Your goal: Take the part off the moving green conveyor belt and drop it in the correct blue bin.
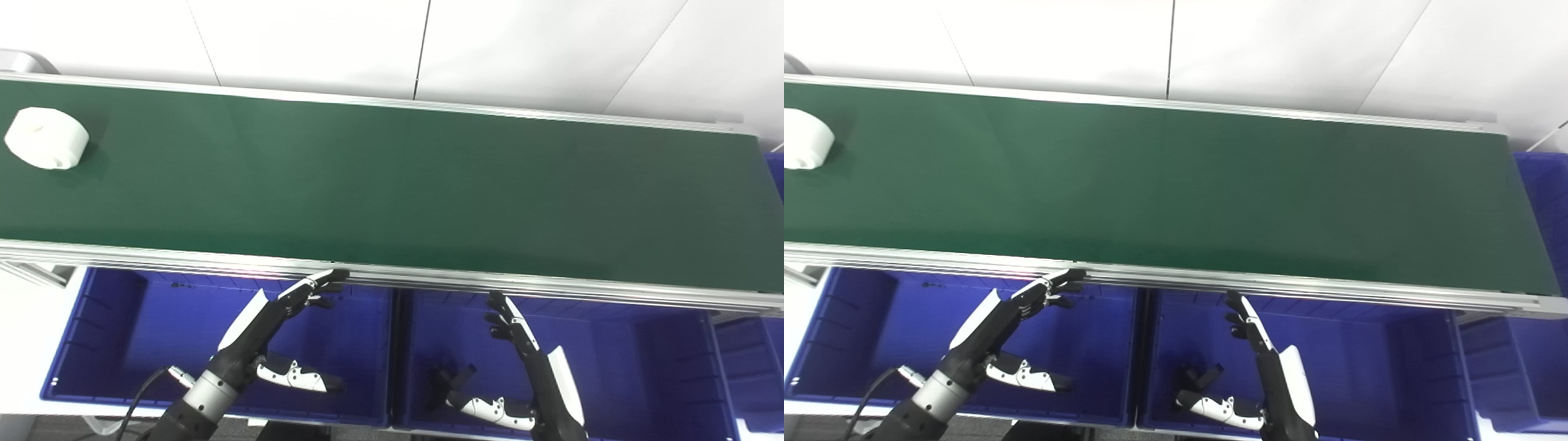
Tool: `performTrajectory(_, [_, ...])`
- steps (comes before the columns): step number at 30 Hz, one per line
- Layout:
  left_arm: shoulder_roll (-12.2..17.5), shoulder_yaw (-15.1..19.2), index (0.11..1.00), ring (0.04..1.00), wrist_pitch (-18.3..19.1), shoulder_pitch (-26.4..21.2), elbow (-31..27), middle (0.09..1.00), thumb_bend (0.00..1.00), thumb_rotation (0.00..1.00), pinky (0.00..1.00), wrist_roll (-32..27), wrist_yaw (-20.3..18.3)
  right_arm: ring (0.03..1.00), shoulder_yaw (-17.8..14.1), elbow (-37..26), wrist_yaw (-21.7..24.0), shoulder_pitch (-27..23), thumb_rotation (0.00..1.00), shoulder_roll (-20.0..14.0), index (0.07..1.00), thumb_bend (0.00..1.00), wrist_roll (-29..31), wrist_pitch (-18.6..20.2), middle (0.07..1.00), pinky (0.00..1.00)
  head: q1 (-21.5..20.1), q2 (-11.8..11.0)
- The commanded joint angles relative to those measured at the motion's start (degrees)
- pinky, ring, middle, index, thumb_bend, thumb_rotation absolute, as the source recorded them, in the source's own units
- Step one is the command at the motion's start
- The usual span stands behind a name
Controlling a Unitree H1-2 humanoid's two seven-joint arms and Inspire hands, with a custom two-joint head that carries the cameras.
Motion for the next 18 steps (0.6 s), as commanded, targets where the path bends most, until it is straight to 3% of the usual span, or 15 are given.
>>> performTrajectory(1, [0.33,-0.29,0.861,0.841,-2.09,-0.45,-1.54,0.889,0.82,0.25,0.74,-0.02,1.23,0.847,-0.34,-1.73,-0.06,-0.09,0.4,-0.3,0.949,0.83,0.46,-1.99,0.902,0.78,-0.09,0.11])
performTrajectory(7, [1.23,-2.19,0.852,0.85,-2.09,-1.36,-1.68,0.874,0.8,0.24,0.8,4.38,5.14,0.842,-0.67,-1.82,0.16,-0.22,0.4,-0.24,0.948,0.83,0.49,-1.15,0.901,0.78,-0.28,-0.1])
performTrajectory(18, [2.12,-5.73,0.849,0.844,-2.09,-3.56,0.43,0.872,0.81,0.23,0.76,2.81,8.93,0.838,-1.09,-0.6,0.26,-0.78,0.39,-0.16,0.948,0.81,0.95,-1.75,0.896,0.79,0.23,-0.38])
